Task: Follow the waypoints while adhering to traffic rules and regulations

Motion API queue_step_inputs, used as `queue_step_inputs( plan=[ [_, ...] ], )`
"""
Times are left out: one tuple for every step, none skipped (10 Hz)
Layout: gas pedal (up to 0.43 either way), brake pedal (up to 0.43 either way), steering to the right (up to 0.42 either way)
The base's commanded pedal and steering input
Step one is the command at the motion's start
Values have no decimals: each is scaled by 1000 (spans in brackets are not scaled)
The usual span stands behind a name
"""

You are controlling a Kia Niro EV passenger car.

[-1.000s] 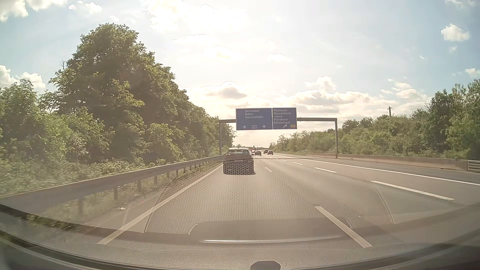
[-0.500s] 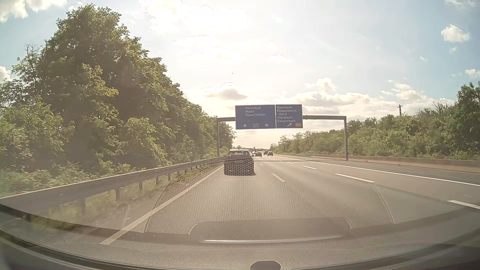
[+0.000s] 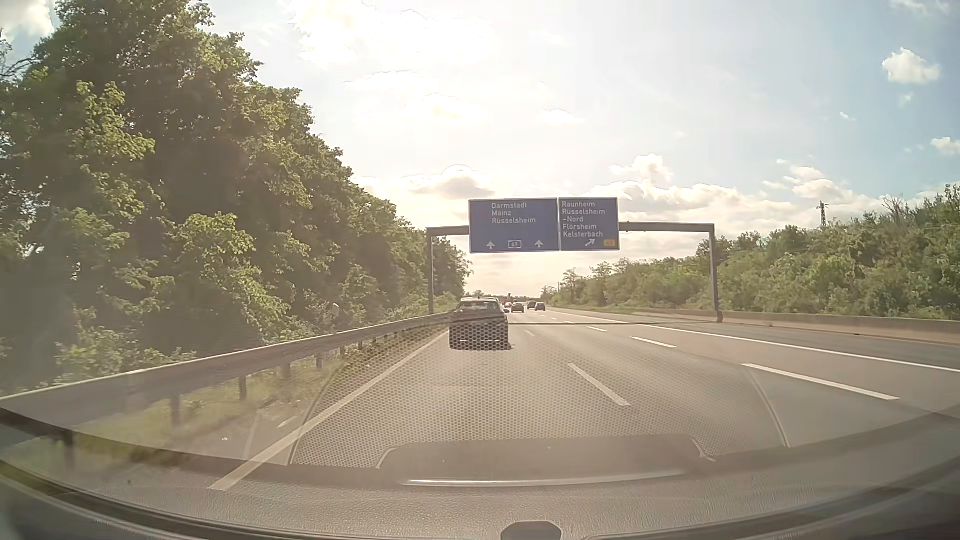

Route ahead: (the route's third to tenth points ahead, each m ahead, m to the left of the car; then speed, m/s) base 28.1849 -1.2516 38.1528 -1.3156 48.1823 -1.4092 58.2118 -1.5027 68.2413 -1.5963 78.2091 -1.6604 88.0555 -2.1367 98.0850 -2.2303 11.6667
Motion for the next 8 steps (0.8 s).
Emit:
queue_step_inputs(
  plan=[
    [67, 0, -3],
    [67, 0, -3],
    [67, 0, -3],
    [67, 0, -3],
    [67, 0, -3],
    [67, 0, -3],
    [67, 0, -3],
    [67, 0, -3]
  ],
)
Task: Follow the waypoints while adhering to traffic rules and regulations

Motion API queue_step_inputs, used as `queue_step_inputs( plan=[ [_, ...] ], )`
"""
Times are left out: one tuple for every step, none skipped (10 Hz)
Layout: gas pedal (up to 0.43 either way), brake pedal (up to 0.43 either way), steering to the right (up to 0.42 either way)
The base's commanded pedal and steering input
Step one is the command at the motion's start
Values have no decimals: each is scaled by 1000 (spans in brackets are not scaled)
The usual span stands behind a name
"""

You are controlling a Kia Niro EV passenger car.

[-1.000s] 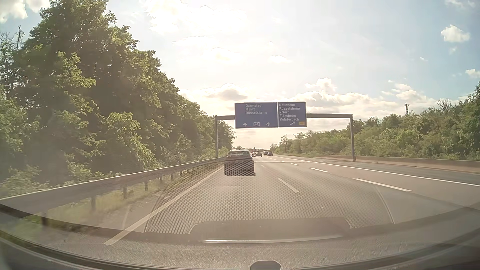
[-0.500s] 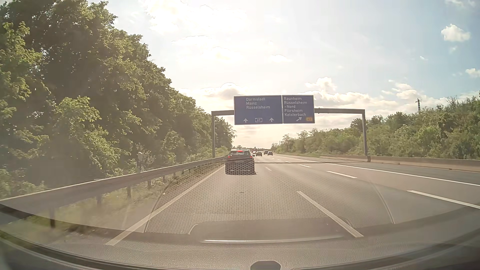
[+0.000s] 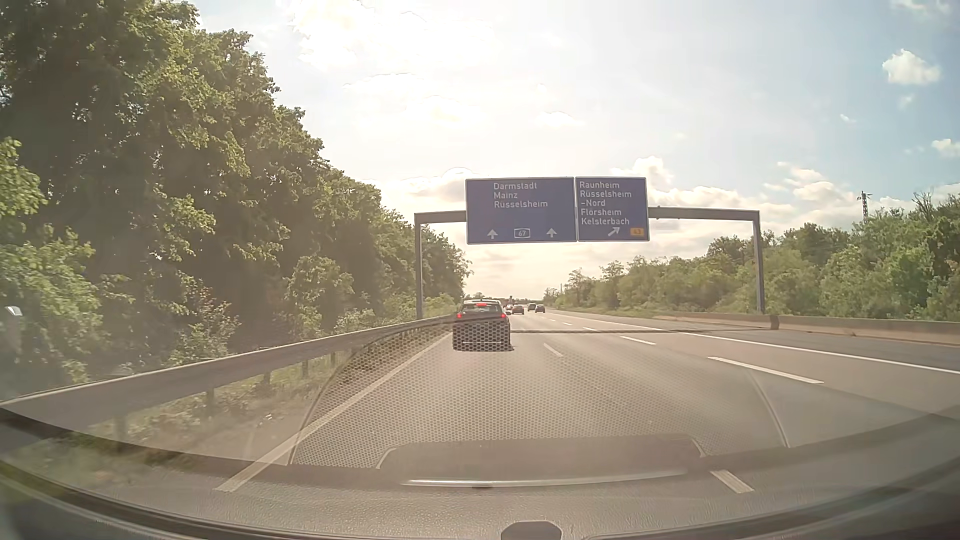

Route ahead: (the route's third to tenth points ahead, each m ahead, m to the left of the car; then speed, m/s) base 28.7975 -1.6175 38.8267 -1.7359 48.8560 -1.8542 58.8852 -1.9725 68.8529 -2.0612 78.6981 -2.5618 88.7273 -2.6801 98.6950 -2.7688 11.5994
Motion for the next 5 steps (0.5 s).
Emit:
queue_step_inputs(
  plan=[
    [67, 0, -3],
    [67, 0, -3],
    [67, 0, -3],
    [67, 0, -3],
    [67, 0, -3]
  ],
)
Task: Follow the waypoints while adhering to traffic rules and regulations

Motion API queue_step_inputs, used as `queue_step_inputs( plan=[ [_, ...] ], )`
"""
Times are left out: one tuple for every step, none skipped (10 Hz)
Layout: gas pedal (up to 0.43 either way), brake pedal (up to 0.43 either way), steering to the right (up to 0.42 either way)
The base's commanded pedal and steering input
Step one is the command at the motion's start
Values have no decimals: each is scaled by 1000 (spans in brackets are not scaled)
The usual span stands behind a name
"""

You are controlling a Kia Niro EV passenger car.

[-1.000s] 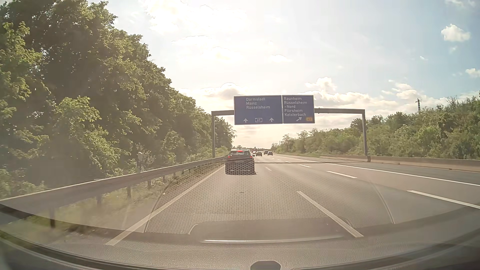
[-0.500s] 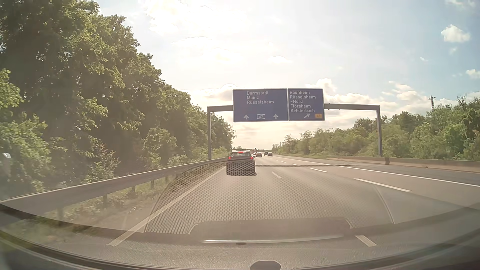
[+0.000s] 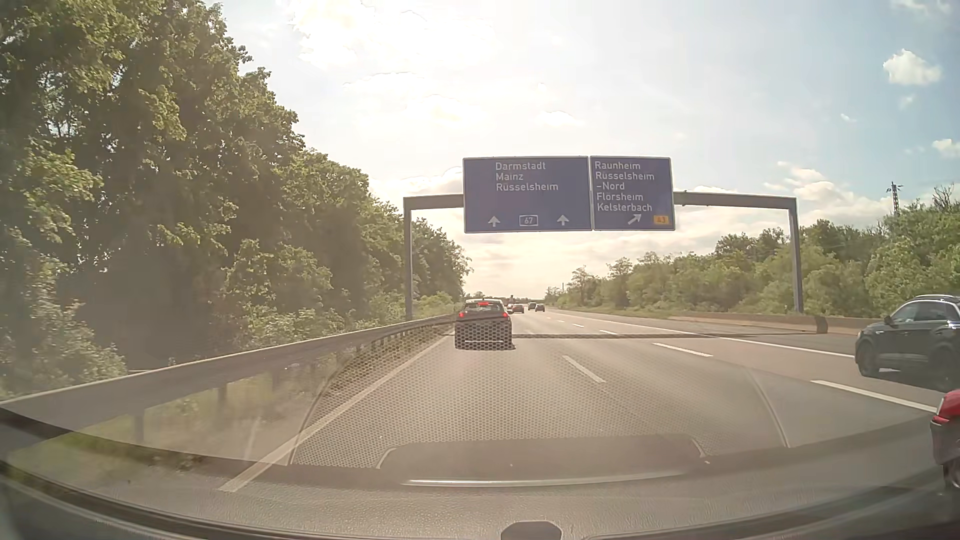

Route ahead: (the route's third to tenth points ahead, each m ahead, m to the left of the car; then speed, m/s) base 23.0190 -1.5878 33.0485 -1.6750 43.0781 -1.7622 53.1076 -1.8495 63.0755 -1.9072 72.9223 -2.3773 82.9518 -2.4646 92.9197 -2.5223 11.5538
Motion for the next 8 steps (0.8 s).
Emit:
queue_step_inputs(
  plan=[
    [67, 0, -2],
    [67, 0, -1],
    [67, 0, -1],
    [67, 0, 0],
    [67, 0, 0],
    [67, 0, 0],
    [67, 0, 0],
    [39, 0, 0]
  ],
)
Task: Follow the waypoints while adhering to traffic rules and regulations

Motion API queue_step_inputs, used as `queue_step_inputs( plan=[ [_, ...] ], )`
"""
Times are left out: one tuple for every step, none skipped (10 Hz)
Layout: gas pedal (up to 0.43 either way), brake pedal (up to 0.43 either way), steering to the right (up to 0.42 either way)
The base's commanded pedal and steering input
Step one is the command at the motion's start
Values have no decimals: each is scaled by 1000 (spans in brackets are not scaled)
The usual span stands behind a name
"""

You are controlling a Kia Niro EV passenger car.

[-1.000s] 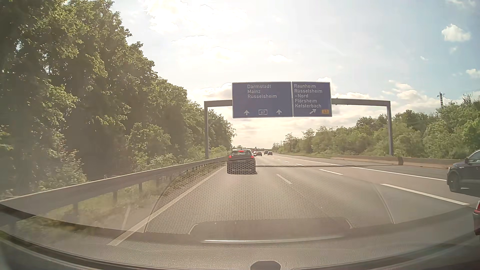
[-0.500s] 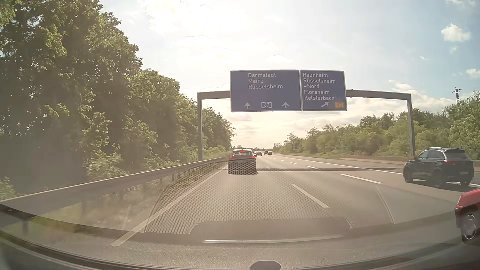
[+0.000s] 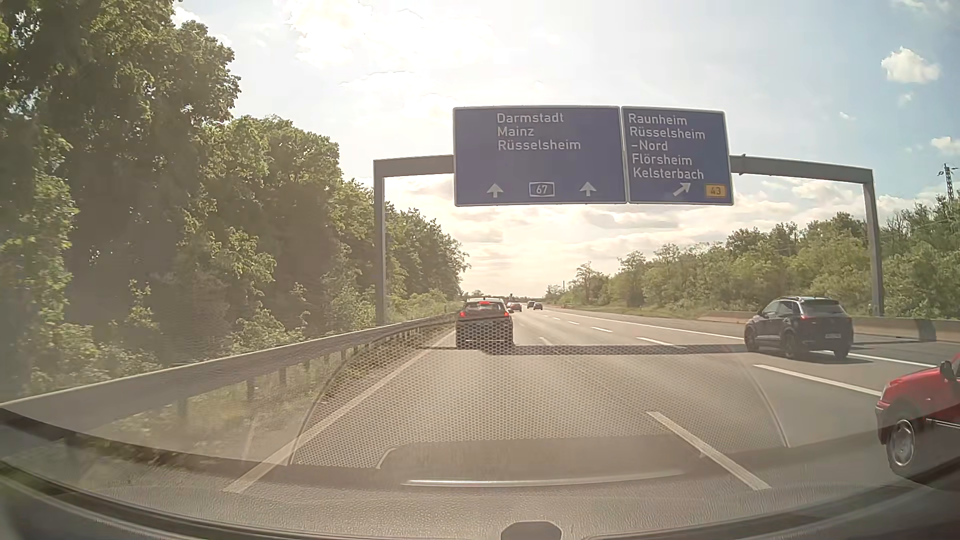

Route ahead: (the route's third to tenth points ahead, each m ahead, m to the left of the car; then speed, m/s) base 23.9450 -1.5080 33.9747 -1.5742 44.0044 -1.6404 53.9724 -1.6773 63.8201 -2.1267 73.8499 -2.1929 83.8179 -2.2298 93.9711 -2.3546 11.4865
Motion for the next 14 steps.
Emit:
queue_step_inputs(
  plan=[
    [0, 0, 0],
    [0, 0, 0],
    [0, 0, 0],
    [0, 0, 0],
    [0, 0, 0],
    [0, 0, 0],
    [0, 0, 0],
    [0, 0, 0],
    [0, 6, 0],
    [0, 12, 0],
    [0, 18, -1],
    [0, 37, -1],
    [0, 67, -1],
    [0, 79, 0]
  ],
)
